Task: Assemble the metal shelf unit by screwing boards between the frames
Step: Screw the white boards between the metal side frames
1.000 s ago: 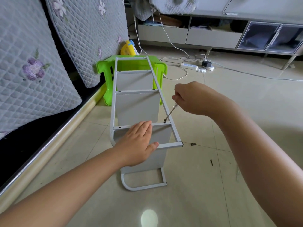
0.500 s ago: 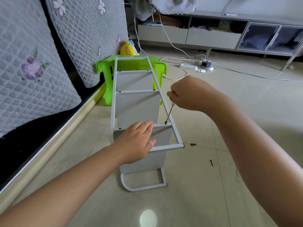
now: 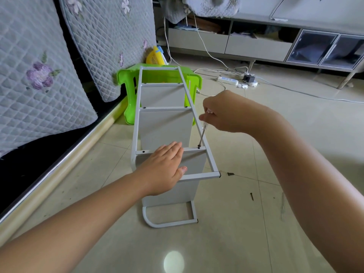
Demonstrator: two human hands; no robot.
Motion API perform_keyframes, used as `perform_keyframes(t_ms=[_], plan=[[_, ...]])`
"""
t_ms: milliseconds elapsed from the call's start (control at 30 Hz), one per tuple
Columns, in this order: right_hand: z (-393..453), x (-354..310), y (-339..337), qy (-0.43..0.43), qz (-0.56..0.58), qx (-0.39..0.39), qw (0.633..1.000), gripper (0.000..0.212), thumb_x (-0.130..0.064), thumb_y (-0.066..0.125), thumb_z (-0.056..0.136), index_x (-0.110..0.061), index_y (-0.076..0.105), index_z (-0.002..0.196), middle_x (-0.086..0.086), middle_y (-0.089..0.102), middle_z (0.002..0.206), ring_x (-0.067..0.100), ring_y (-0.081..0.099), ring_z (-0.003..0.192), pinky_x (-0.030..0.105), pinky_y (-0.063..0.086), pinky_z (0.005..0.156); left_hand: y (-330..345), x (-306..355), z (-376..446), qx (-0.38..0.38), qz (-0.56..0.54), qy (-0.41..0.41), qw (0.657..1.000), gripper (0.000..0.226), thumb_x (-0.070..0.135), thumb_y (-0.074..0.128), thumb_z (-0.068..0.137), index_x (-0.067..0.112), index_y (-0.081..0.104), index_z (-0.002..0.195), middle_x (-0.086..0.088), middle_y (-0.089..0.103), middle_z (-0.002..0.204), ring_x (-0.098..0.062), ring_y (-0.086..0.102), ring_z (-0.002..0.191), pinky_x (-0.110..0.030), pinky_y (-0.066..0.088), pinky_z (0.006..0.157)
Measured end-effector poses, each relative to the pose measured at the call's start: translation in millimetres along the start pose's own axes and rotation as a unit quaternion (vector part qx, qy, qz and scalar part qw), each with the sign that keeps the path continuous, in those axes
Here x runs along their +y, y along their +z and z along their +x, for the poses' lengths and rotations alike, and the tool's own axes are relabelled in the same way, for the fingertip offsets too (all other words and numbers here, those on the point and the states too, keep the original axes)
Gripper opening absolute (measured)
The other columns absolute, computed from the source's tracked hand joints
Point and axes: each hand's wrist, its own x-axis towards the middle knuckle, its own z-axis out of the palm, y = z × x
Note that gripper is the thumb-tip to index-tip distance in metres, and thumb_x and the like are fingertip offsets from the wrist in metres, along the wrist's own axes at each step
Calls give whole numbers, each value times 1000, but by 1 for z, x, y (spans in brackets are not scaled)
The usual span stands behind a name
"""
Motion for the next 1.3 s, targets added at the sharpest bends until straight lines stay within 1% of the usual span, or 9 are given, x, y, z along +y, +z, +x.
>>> perform_keyframes(t_ms=[67,167,367,567,767,867,1000,1100,1300], plan=[[3,-1,0,20,-32,18,999,43,-28,37,96,-12,35,57,4,38,62,28,43,75,28,30,56,0,1,-1,1,-2,0,1000,67,43,-2,91,7,-7,148,-6,-14,156,-13,-14,143,-23,-13,111],[6,1,2,59,-32,40,997,43,-27,34,95,-14,28,55,4,32,60,27,40,71,25,29,53,0,1,-2,3,-11,0,1000,59,39,4,99,7,-7,148,-6,-15,156,-13,-14,143,-24,-13,111],[-2,1,6,2,86,-9,996,10,-15,34,93,-7,33,86,9,44,73,27,41,75,34,35,67,0,2,-2,10,-18,0,1000,58,35,13,101,7,-7,148,-6,-14,156,-13,-14,143,-23,-13,111],[-6,1,1,7,96,-18,995,18,-13,38,95,-4,51,104,9,53,88,23,44,81,28,36,69,2,1,-2,13,-6,2,1000,70,43,-3,88,7,-7,148,-6,-14,156,-13,-14,143,-22,-14,110],[4,1,-1,69,-44,7,997,42,-25,33,95,-10,32,56,2,33,62,26,42,76,25,30,54,2,1,-3,21,-7,3,1000,77,43,-5,79,8,-7,148,-5,-15,156,-13,-14,143,-22,-14,109],[5,5,2,80,-33,6,996,35,-30,29,98,-6,38,74,4,40,76,26,42,81,30,34,69,2,2,-3,24,-7,6,1000,77,43,-5,79,8,-8,148,-5,-15,156,-13,-15,143,-21,-15,108],[-4,3,3,35,46,-29,998,18,-18,34,94,-3,43,98,13,49,90,28,45,82,32,36,69,4,1,-2,29,-6,6,1000,80,48,-10,78,9,-8,148,-5,-15,156,-13,-15,143,-21,-15,108],[-12,1,3,18,39,-36,998,10,-18,34,94,-9,39,93,9,48,83,29,46,79,34,39,68,4,2,-2,27,-2,3,1000,79,45,-8,78,9,-8,148,-5,-15,156,-13,-15,143,-22,-14,110],[-10,0,-5,41,-57,-33,997,45,-32,35,95,-15,31,54,0,32,61,24,40,75,28,30,58,2,0,0,28,-1,-1,1000,78,43,-6,78,9,-7,148,-5,-15,156,-13,-14,143,-23,-13,111]])
